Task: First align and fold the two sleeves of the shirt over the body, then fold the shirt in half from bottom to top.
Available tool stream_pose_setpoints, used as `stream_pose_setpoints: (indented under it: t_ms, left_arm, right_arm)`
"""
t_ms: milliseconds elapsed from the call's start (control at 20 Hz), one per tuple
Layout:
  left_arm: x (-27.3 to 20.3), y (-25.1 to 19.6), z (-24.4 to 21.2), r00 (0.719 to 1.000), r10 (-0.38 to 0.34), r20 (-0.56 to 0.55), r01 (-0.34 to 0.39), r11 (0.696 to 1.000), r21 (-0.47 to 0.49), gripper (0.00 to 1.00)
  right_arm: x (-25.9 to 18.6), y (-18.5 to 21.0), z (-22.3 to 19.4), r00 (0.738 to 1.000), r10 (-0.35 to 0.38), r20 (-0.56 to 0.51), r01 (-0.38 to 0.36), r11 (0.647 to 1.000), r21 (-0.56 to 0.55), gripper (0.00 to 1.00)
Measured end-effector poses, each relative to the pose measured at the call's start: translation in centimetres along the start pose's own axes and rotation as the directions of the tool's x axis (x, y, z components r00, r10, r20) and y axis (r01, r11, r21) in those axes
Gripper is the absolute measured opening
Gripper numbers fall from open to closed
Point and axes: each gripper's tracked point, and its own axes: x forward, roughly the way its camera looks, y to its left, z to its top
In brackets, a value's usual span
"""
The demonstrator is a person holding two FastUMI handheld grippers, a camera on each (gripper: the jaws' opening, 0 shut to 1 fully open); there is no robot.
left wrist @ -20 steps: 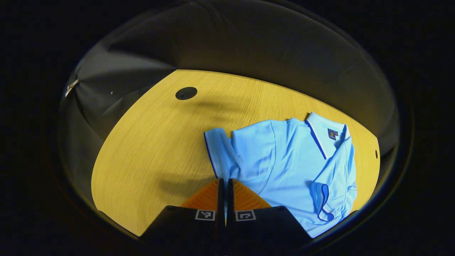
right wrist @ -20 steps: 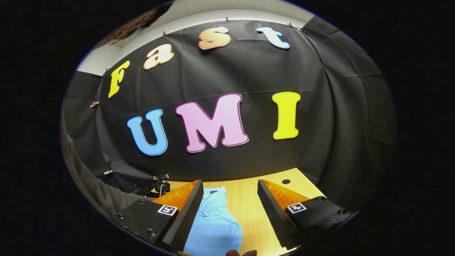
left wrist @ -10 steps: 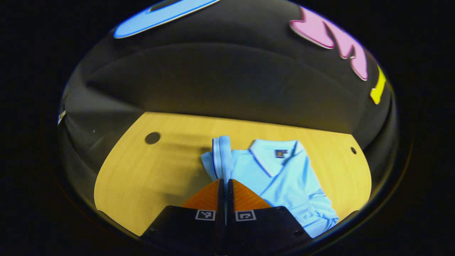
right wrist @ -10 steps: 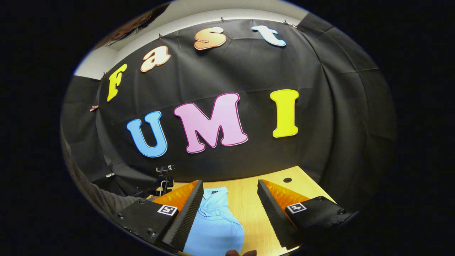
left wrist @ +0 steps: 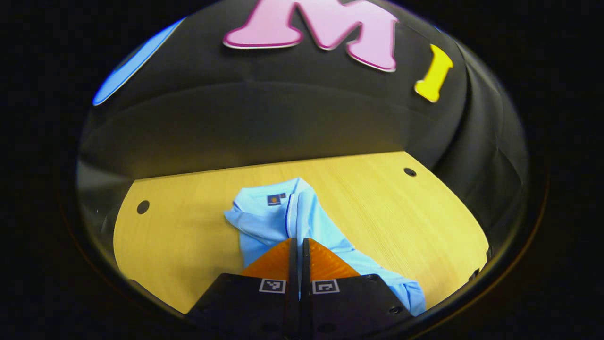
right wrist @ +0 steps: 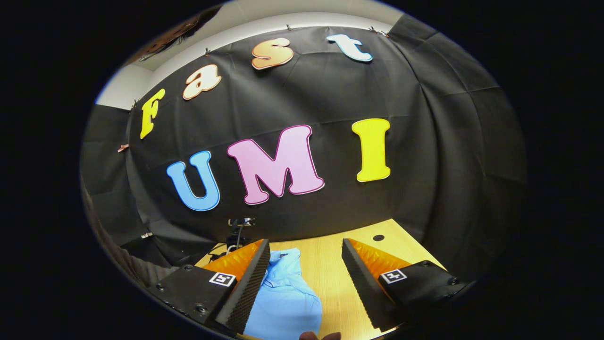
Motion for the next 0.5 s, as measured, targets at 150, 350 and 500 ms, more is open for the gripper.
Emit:
stream_pose_setpoints:
  t_ms: [150, 350, 500]
  left_arm:
    - [0.9, -1.7, -2.8, 0.998, -0.010, -0.068, 0.014, 0.998, 0.055, 0.06]
    - [1.7, -2.2, -5.2, 0.992, 0.017, -0.127, -0.002, 0.993, 0.114, 0.11]
    - [2.3, -2.0, -6.2, 0.987, 0.058, -0.152, -0.033, 0.986, 0.162, 0.12]
  right_arm:
    - [-0.4, -0.3, 0.1, 1.000, -0.003, 0.005, 0.003, 1.000, -0.004, 0.95]
    - [-0.9, -0.6, 0.1, 1.000, -0.007, 0.004, 0.007, 1.000, -0.004, 0.95]
    - [-1.0, -1.0, 0.1, 1.000, -0.013, 0.003, 0.013, 1.000, 0.000, 0.95]
